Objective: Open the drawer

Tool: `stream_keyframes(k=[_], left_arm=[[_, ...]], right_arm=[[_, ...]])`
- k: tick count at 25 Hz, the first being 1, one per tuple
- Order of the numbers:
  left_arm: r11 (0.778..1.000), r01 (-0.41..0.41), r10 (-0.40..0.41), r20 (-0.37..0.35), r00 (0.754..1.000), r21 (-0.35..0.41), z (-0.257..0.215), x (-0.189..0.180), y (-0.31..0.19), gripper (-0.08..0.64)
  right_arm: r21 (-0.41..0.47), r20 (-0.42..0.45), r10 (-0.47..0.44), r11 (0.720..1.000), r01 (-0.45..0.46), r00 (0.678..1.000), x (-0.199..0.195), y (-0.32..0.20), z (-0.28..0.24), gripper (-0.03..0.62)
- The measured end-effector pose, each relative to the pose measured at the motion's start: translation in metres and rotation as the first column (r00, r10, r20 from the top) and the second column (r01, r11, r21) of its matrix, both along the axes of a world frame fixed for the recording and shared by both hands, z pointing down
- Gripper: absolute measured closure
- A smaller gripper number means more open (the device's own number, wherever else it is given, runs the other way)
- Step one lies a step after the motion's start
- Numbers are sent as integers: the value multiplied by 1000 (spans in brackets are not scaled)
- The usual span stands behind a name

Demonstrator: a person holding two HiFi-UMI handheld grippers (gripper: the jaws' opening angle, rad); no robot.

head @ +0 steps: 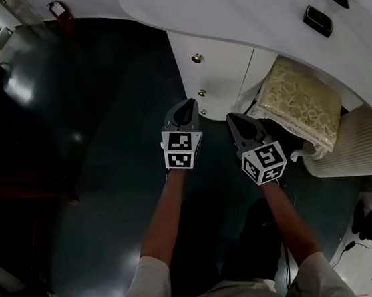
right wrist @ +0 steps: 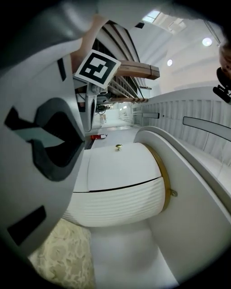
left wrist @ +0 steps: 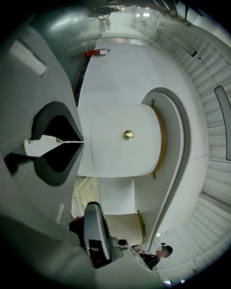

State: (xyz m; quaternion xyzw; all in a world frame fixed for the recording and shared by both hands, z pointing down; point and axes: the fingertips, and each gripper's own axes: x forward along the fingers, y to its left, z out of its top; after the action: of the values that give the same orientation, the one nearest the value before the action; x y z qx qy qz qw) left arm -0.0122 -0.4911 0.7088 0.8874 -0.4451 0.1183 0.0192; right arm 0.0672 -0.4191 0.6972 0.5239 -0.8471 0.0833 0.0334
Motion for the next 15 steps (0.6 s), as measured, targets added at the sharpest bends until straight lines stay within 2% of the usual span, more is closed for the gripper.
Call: stream_keyframes(k=[6,9,12,15], left_arm=[[999,-30,30,20,999,10,76,-1,-19,548],[999,-32,31,28,999,14,98,5,-35,548],[1000,-13,13,-17,1000,11,93,7,-45,548],[999,-30,31,-62,998,23,60,14,-56,548]], right_arm=[[6,61,53,999,-53,997,-1,-12,57,577],[29,48,72,997,-73,996,4,-22,66,577],[63,-17,96,993,-95,995,16,-36,49,577],[66,-47,130,990,-126,990,33,-51,36,577]])
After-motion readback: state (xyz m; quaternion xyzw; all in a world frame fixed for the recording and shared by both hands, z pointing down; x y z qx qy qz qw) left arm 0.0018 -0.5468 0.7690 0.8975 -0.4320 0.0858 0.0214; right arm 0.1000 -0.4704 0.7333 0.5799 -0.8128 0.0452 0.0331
